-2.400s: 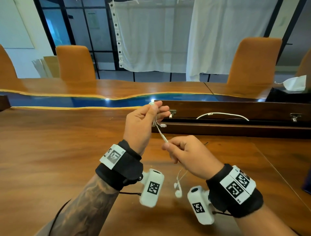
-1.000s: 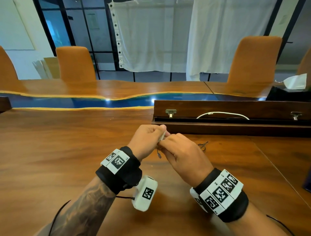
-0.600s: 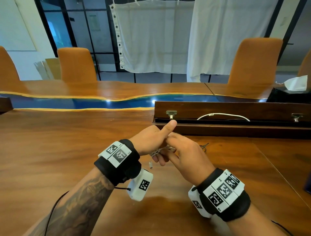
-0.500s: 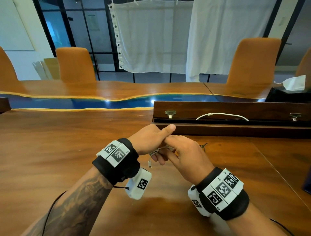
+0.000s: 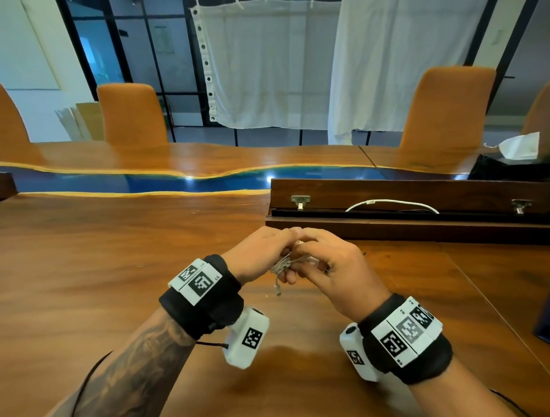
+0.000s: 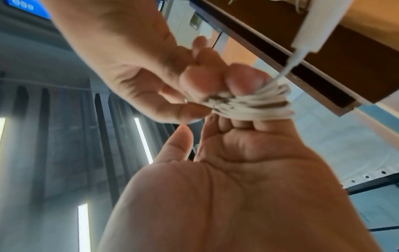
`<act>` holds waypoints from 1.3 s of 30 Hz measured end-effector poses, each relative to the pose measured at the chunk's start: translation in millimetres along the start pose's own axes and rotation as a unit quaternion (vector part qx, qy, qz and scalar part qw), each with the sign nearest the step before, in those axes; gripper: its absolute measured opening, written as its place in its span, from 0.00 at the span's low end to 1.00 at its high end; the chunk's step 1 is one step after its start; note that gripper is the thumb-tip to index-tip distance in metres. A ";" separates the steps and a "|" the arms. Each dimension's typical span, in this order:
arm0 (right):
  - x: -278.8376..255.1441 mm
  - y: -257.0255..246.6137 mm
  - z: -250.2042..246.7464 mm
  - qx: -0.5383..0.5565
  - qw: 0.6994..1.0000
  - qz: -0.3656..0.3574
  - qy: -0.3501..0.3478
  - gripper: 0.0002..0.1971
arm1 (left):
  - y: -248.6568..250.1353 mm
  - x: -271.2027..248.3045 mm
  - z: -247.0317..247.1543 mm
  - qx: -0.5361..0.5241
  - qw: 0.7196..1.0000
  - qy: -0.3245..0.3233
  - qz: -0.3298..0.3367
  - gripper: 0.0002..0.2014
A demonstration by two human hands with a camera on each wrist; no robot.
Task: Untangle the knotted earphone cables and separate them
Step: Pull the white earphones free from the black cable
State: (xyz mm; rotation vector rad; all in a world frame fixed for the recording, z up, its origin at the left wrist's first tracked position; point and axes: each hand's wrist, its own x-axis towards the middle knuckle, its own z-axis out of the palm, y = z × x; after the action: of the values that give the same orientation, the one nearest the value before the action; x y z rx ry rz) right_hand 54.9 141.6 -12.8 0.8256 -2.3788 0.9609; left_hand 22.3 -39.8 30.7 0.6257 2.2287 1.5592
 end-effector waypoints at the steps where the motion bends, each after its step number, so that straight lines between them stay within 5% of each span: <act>1: 0.7 -1.3 1.1 0.014 1.000 0.003 -0.009 0.08 | 1.9 -1.4 0.5 0.027 1.000 0.002 0.007 0.31; 7: 1.0 -5.5 4.5 -0.005 1.000 -0.001 -0.031 0.07 | 2.4 0.2 4.0 0.098 0.994 0.039 -0.014 0.30; 12: 4.5 0.7 5.9 -0.003 0.999 -0.036 0.014 0.11 | -1.7 1.6 14.0 0.105 0.983 0.149 0.027 0.26; 18: -0.2 6.7 8.6 -0.004 0.997 -0.067 0.049 0.10 | -6.5 -4.4 21.0 0.094 0.974 0.194 0.071 0.27; 25: 2.3 12.1 9.6 0.008 0.998 -0.046 0.042 0.09 | -16.1 -1.8 6.6 0.040 0.988 0.120 0.083 0.24; 31: 8.3 11.8 13.2 -0.002 1.000 0.000 0.031 0.09 | -27.6 5.5 1.5 0.003 0.985 0.143 0.100 0.03; 39: 18.7 22.4 9.7 -0.013 0.997 0.060 0.046 0.09 | -49.1 13.4 15.0 0.041 0.971 0.159 0.174 0.24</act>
State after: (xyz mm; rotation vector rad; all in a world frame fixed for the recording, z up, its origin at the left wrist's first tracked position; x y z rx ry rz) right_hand 24.8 140.7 -18.7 0.6218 -2.3787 0.9909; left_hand 11.2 -35.3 -20.9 0.8843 2.5349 1.8532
